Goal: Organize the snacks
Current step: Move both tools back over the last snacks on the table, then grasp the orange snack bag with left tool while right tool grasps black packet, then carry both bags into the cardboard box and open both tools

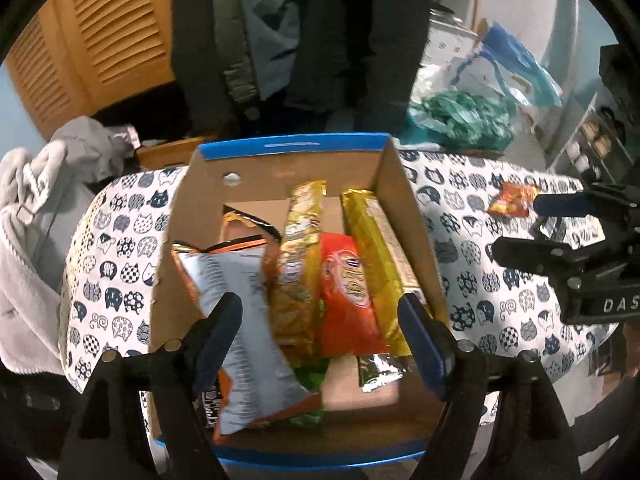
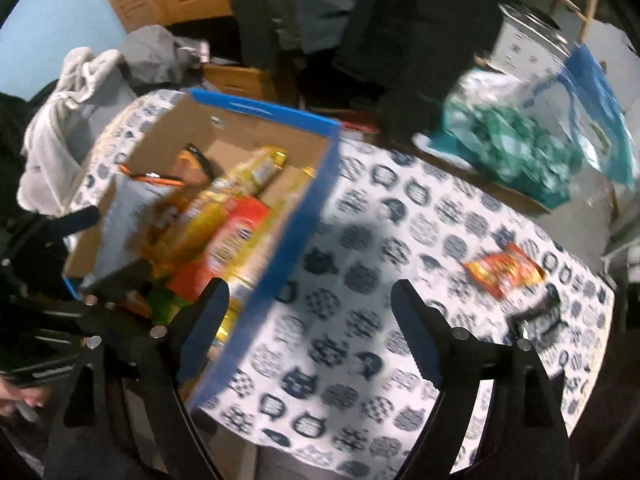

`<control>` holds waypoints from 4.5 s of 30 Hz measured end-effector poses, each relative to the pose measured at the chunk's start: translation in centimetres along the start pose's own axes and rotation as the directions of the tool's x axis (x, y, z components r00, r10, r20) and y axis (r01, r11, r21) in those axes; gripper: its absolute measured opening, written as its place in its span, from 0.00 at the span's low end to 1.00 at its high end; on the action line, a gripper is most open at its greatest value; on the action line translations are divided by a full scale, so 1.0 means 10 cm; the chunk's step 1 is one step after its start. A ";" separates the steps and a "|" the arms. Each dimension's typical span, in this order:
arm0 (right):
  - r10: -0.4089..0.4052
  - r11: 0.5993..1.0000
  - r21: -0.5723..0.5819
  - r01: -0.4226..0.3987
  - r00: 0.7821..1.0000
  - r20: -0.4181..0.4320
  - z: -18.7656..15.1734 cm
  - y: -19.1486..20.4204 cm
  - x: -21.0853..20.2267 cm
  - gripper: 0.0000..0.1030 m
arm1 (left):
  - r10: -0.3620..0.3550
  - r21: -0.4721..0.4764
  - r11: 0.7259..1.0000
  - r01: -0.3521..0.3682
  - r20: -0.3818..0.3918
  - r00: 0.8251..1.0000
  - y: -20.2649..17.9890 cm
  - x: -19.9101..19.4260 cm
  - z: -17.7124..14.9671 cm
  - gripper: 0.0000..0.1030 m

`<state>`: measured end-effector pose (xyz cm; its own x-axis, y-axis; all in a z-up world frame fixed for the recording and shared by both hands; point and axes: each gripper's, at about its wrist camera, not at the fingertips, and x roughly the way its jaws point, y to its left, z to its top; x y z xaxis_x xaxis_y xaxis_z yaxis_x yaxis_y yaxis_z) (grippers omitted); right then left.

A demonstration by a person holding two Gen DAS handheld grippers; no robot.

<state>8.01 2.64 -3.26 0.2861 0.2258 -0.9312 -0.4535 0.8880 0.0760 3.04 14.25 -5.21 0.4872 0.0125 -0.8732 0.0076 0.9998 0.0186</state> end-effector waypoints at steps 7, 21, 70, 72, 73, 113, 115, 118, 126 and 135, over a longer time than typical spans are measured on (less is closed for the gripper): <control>-0.028 0.997 0.066 0.030 0.999 -0.023 -0.31 -0.41 -0.01 0.80 | -0.002 0.098 0.995 0.003 -0.014 1.000 -0.39 0.00 0.00 0.79; -0.041 0.980 0.189 0.054 0.997 -0.071 -0.94 -1.09 0.02 0.81 | -0.019 0.237 0.971 0.025 -0.027 0.999 -1.16 0.04 0.05 0.79; -0.060 0.770 0.625 0.130 0.989 -0.133 -1.28 -3.15 0.45 0.81 | -0.193 0.320 0.916 0.242 -0.179 0.965 -2.72 1.32 0.90 0.80; -0.046 0.744 0.657 0.123 0.990 -0.132 -1.27 -3.23 0.51 0.81 | -0.200 0.315 0.916 0.248 -0.175 0.964 -2.74 1.37 0.97 0.80; -0.038 0.730 0.673 0.118 0.991 -0.132 -1.27 -3.26 0.55 0.81 | -0.204 0.314 0.916 0.250 -0.173 0.964 -2.76 1.39 0.99 0.80; -0.164 0.887 0.393 0.243 0.961 -0.223 -1.12 -2.74 1.08 0.65 | -0.264 0.192 0.932 0.307 -0.219 0.939 -2.65 1.92 1.03 0.41; -0.168 0.892 0.382 0.241 0.962 -0.214 -1.12 -2.69 1.02 0.65 | -0.257 0.191 0.936 0.296 -0.202 0.945 -2.59 1.82 1.01 0.41; -0.176 0.904 0.356 0.237 0.965 -0.196 -1.18 -2.60 0.83 0.65 | -0.244 0.193 0.941 0.277 -0.181 0.953 -2.50 1.66 0.97 0.41; -0.176 0.930 0.301 0.210 0.975 -0.136 -1.19 -2.34 0.45 0.65 | -0.211 0.198 0.951 0.235 -0.135 0.968 -2.26 1.21 0.82 0.41; -0.166 0.954 0.244 0.176 0.984 -0.061 -1.09 -2.05 0.02 0.65 | -0.180 0.182 0.964 0.194 -0.094 0.979 -2.01 0.76 0.63 0.41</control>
<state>8.16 -19.84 -8.86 0.3054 0.0507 -0.9509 -0.1761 0.9844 -0.0041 12.09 -5.89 -9.16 0.3933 -0.1657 -0.9044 0.2610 0.9633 -0.0630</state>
